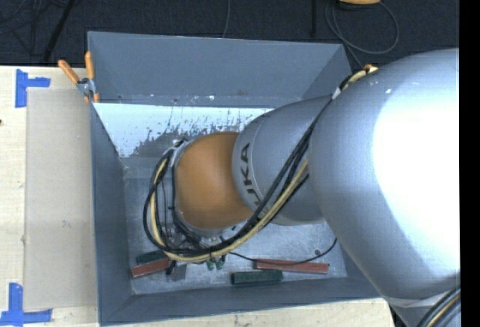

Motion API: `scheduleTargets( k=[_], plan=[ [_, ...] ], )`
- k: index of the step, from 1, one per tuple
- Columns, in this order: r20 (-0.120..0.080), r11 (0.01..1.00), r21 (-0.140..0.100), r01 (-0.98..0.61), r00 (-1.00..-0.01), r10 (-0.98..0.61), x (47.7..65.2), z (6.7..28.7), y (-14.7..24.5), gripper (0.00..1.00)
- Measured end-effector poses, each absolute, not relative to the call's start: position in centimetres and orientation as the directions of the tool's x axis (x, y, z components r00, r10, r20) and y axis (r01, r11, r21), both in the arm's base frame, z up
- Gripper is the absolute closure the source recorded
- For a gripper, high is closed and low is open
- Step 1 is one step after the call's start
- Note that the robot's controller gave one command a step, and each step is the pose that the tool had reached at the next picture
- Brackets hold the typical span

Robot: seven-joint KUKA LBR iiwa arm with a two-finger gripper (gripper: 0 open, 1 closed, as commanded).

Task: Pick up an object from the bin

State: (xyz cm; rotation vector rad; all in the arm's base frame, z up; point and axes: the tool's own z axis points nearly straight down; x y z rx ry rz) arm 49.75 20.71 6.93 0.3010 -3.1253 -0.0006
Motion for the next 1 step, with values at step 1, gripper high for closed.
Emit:
scheduleTargets(
  k=[1],
  plan=[
    [-0.009, 0.967, 0.001, -0.253, -0.967, -0.253, 51.31, 23.92, 19.61, 1.0]
  ],
)
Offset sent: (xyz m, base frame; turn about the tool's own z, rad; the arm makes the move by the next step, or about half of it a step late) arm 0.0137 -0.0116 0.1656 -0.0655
